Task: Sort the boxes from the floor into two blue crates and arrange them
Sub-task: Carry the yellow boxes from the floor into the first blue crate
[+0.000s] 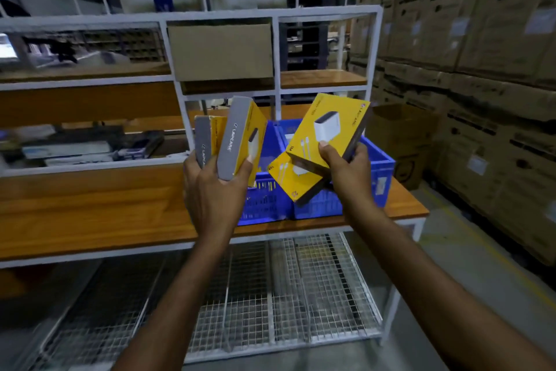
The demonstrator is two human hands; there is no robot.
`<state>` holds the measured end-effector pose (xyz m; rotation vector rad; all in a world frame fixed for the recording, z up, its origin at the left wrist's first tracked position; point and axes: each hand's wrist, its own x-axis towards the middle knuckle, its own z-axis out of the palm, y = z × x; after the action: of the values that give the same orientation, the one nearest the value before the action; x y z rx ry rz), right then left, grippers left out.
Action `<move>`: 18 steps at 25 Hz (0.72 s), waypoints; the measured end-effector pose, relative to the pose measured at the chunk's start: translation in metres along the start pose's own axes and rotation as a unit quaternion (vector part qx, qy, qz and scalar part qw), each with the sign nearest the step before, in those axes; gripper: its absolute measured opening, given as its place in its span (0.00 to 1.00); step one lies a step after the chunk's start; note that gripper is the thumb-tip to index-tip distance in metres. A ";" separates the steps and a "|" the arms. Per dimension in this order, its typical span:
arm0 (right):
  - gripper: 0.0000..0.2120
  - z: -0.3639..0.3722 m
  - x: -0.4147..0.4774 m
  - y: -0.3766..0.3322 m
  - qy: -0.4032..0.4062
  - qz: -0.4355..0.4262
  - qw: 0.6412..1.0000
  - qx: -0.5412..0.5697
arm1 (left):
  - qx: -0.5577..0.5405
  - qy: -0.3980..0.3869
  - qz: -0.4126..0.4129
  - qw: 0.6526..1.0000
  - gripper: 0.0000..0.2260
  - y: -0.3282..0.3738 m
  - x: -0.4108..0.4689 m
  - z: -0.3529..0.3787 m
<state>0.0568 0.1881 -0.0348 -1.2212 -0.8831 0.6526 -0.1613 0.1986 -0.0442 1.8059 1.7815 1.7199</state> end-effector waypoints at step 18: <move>0.29 0.231 0.194 0.103 -0.033 0.002 0.945 -0.325 | 0.010 -0.213 -0.121 0.969 0.29 -0.170 0.224 0.158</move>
<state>-0.0355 0.4910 -0.0692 -1.7941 -1.2053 0.4106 -0.2268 0.5120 -0.0827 1.7132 1.7455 1.1253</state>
